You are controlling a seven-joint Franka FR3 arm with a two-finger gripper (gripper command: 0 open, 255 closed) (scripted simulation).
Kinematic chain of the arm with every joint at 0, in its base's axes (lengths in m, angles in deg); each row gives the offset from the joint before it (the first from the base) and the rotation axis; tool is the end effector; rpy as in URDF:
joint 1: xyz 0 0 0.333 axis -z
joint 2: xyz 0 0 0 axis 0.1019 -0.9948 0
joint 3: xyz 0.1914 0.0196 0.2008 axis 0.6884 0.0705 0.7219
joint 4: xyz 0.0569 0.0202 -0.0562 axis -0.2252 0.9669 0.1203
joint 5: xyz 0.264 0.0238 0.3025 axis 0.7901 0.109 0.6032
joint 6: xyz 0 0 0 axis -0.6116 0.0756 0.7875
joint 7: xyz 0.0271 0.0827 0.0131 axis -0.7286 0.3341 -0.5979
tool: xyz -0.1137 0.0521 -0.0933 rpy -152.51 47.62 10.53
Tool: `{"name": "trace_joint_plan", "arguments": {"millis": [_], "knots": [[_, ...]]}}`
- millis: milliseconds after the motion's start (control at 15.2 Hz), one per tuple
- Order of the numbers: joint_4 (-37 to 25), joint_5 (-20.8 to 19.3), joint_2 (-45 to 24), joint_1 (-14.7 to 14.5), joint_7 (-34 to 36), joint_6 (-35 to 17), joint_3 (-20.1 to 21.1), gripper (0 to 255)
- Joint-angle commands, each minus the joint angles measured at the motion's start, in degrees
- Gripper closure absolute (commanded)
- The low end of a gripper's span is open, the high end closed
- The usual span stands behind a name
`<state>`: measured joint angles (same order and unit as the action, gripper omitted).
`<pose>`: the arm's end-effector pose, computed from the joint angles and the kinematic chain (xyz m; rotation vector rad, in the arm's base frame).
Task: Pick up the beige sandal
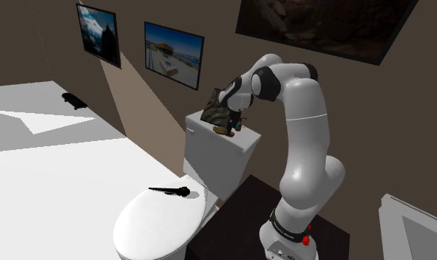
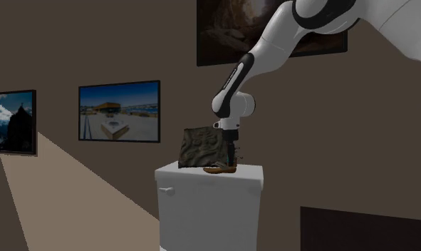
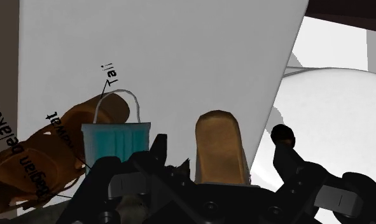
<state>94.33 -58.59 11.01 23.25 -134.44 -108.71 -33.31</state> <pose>0.4955 -0.4098 0.1624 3.0811 0.2649 -0.0251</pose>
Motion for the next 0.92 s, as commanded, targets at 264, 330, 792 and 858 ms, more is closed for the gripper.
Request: {"name": "trace_joint_plan", "arguments": {"millis": [264, 330, 792, 858], "knots": [[0.23, 0.82, -1.7, 0.47, -0.49, -1.89, 0.64, 255], [0.23, 0.81, -1.68, 0.46, -0.49, -1.87, 0.63, 255], [0.19, 0.82, -1.72, 0.49, -0.51, -1.87, 0.64, 255], [0.17, 0.85, -1.79, 0.47, -0.48, -1.92, 0.67, 255]]}}
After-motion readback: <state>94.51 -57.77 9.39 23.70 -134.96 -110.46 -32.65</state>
